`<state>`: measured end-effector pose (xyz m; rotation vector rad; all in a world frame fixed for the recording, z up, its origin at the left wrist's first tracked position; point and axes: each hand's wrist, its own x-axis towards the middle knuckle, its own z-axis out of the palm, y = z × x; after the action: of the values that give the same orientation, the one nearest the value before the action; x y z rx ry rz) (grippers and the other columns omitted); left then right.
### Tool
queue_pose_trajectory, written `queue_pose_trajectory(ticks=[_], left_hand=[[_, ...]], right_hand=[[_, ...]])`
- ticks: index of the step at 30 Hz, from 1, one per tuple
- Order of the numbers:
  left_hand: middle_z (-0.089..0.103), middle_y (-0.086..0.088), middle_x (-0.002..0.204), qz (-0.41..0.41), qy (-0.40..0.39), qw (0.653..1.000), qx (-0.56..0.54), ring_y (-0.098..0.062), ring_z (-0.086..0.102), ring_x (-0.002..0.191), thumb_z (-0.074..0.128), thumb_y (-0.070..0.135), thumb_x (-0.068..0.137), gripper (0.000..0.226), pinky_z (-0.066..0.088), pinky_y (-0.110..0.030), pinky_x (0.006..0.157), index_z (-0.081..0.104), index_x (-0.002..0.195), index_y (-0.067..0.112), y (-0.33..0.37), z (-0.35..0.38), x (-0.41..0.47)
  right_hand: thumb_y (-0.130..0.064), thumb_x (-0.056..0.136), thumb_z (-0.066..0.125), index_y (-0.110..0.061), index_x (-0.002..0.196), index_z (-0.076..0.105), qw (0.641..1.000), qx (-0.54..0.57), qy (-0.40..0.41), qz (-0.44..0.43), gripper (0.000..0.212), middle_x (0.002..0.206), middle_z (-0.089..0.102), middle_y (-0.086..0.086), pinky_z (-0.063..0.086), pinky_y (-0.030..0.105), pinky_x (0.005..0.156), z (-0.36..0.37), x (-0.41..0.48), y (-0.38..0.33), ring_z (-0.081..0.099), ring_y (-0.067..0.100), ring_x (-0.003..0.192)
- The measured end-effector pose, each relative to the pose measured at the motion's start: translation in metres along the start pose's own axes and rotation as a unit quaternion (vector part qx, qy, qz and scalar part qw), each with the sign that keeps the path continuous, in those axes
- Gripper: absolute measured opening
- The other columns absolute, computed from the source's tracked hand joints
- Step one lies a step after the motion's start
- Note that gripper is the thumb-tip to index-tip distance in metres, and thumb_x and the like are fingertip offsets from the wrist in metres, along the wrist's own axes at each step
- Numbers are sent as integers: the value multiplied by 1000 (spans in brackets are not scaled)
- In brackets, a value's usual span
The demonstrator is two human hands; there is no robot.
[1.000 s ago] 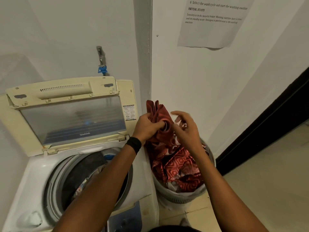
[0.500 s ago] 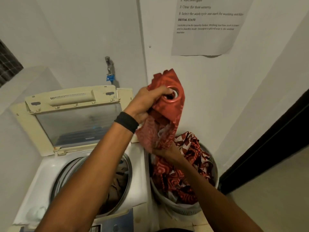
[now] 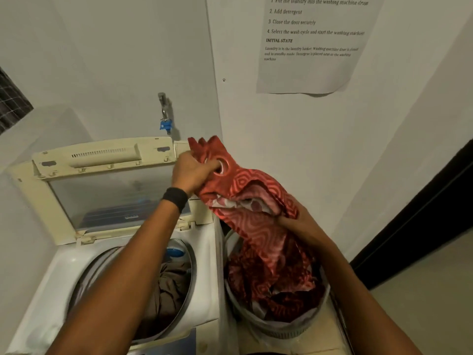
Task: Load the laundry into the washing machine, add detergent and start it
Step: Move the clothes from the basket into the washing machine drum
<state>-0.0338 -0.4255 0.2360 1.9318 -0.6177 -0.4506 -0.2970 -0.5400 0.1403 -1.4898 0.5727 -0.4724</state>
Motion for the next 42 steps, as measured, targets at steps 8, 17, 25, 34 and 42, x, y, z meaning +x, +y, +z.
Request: queue_pose_trajectory(ticks=[8, 17, 25, 34, 42], left_hand=[[71, -6, 101, 141, -78, 985, 69, -26, 70, 92, 70, 39, 92, 34, 59, -40, 81, 60, 113, 14, -22, 60, -30], [76, -2, 112, -50, -125, 970, -203, -20, 75, 102, 88, 43, 79, 62, 62, -42, 91, 61, 130, 19, -22, 65, -51], [74, 2, 115, 35, 0, 984, -175, -18, 73, 106, 91, 41, 61, 76, 58, -46, 97, 59, 127, 22, -13, 53, -25], [70, -2, 123, 62, 52, 991, -105, -24, 68, 112, 89, 50, 59, 88, 55, -45, 102, 53, 134, 20, -5, 43, 1], [69, -12, 101, 163, 84, 975, 127, -34, 67, 85, 78, 44, 88, 56, 57, -43, 70, 48, 120, 10, -31, 52, -21]], right_hand=[[-46, 79, 70, -16, 103, 63, 968, -180, 69, -158, 39, 95, 69, -8, 53, 29, 80, 33, 34, -51, 66, 9, 89], [-8, 84, 74, -19, 146, 42, 975, -165, -42, -141, 71, 125, 63, 0, 58, 39, 96, 49, 38, -49, 68, 12, 108], [-30, 74, 93, -44, 155, 16, 993, -94, 48, -51, 113, 138, 51, -19, 56, 22, 94, 73, 16, 10, 61, -1, 119], [-62, 64, 84, -36, 128, 59, 974, -192, -76, 94, 74, 125, 68, -10, 51, 47, 108, 50, -8, 68, 64, 15, 119], [-10, 94, 72, -14, 109, 69, 956, -92, 190, -203, 16, 103, 72, 2, 55, 30, 83, 34, -17, -65, 69, 15, 97]])
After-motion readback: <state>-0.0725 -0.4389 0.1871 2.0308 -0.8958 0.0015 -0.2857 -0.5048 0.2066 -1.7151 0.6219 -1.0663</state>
